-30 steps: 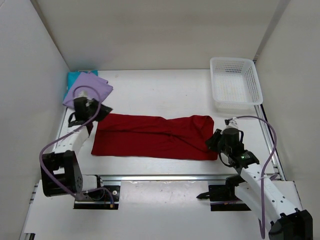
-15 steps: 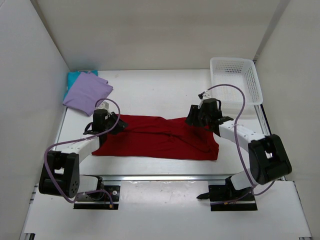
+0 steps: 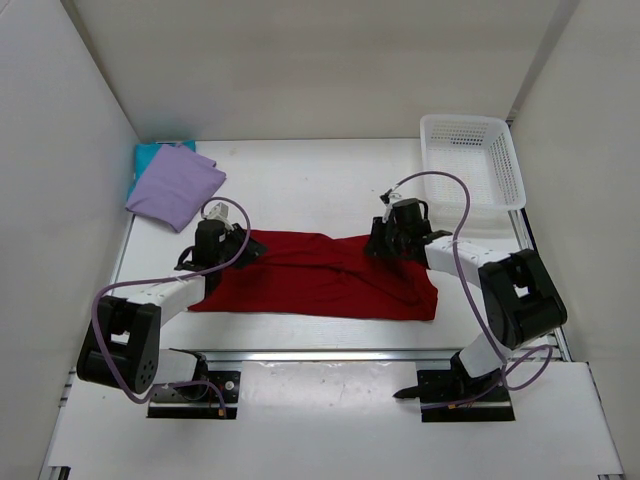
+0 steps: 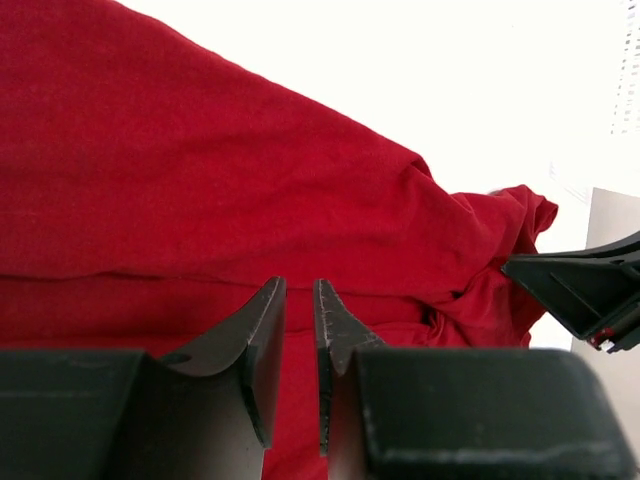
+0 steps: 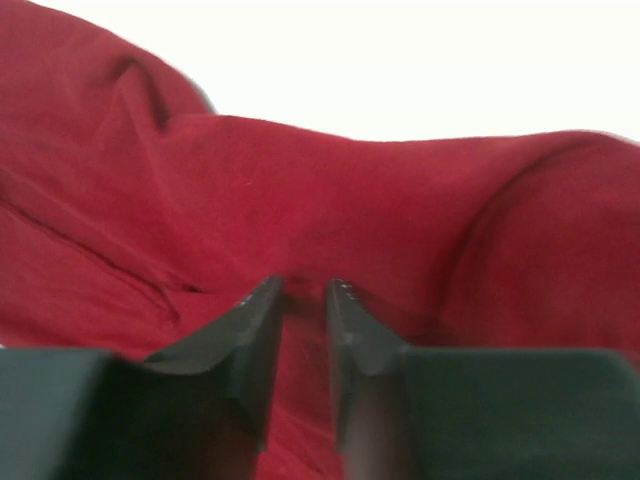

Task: Fold and stack the t-shirts
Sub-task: Fold the other side of the tshirt into a rectangle

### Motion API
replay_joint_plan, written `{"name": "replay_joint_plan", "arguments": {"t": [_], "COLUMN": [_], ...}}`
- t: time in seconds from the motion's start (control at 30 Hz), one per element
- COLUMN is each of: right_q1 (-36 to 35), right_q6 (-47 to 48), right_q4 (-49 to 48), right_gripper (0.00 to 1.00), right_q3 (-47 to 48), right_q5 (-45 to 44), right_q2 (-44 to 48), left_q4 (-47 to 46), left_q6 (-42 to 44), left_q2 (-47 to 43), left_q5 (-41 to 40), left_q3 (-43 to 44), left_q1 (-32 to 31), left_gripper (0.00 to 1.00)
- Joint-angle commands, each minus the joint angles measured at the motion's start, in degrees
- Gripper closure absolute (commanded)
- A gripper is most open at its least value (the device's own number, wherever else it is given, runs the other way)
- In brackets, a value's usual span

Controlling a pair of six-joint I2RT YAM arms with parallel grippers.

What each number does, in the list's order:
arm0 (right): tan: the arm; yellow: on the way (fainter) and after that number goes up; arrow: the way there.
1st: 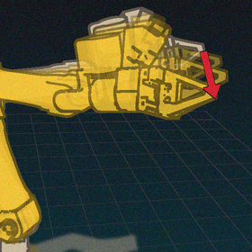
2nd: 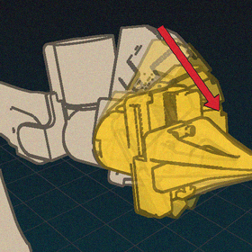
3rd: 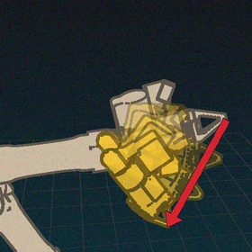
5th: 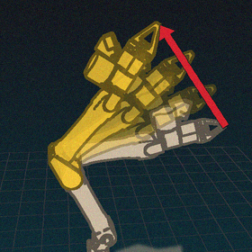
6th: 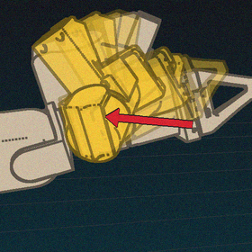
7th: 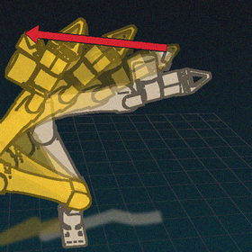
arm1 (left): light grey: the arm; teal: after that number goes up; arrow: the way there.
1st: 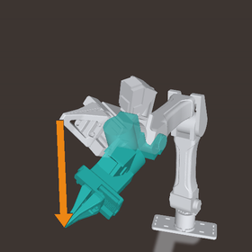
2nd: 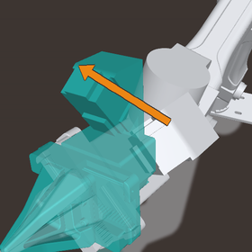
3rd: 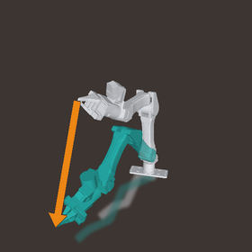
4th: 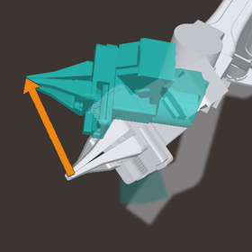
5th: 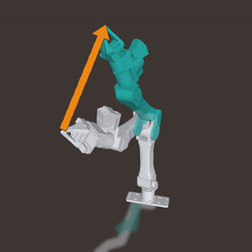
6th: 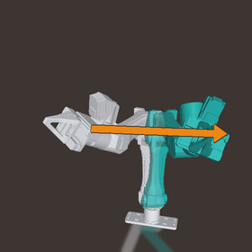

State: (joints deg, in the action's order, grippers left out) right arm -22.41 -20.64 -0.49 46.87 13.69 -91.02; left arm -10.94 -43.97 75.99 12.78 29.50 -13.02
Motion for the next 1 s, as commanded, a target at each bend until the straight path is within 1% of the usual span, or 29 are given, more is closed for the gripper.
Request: {"name": "replay_joint_plan", "arguments": {"t": [0.0, 0.1, 0.2, 0.3, 0.5, 0.57, 0.63, 0.7, 0.77, 0.83, 0.9, 0.93, 0.97], "right_q1": [-1.1, -3.9, -6.8, -9.7, -15.1, -17.4, -18.9, -20.6, -22.1, -22.9, -24.2, -24.2, -23.6], "right_q6": [0.1, -1.1, -3.2, -4.8, -9.5, -10.8, -12.2, -14.1, -16.1, -17.2, -17.8, -16.2, -15.6], "right_q4": [-0.9, 0.5, 4.6, 7.9, 12.5, 12.6, 12.2, 10.6, 7.7, 5.5, 5.0, 5.8, 7.5], "right_gripper": [0.89, 0.96, 1.00, 1.00, 1.00, 1.00, 0.97, 0.97, 0.95, 0.87, 0.71, 0.65, 0.60], "right_q3": [2.1, 0.6, -0.9, -2.7, -3.3, -3.8, -5.2, -6.8, -8.2, -8.6, -8.1, -7.0, -5.8], "right_q5": [0.8, -2.7, -5.8, -8.6, -9.9, -9.7, -10.0, -8.2, -4.6, -2.4, -1.3, -1.1, -1.1], "right_q2": [0.3, 3.1, 6.6, 9.9, 13.6, 14.2, 14.6, 15.0, 14.8, 14.6, 14.7, 14.9, 15.7], "left_q4": [-1.9, -2.5, -2.4, -2.8, -3.6, -4.1, -4.2, -4.3, -4.1, -4.0, -3.7, -3.5, -3.1], "left_q6": [-0.4, -0.8, -0.9, -1.3, -2.2, -2.8, -3.0, -3.1, -3.2, -3.3, -3.3, -3.1, -2.8], "left_q2": [-0.7, -1.0, -1.2, -1.5, -0.8, -1.0, -1.5, -1.5, -1.6, -2.1, -2.3, -2.3, -2.9], "left_q5": [0.4, 0.6, 0.5, 0.4, 0.5, 0.7, 0.7, 0.7, 0.7, 1.0, 1.2, 1.1, 1.0], "left_q3": [-0.7, -0.9, -0.8, -0.9, -0.1, -0.1, 0.1, 0.1, 0.2, 0.3, 1.1, 1.4, 1.4], "left_q1": [0.0, 0.0, 0.0, -0.3, -1.8, -1.9, -2.0, -2.2, -1.6, -1.0, -0.2, -0.2, 0.3], "left_gripper": [0.72, 0.72, 0.72, 0.72, 0.72, 0.72, 0.72, 0.72, 0.72, 0.72, 0.72, 0.73, 0.72]}}
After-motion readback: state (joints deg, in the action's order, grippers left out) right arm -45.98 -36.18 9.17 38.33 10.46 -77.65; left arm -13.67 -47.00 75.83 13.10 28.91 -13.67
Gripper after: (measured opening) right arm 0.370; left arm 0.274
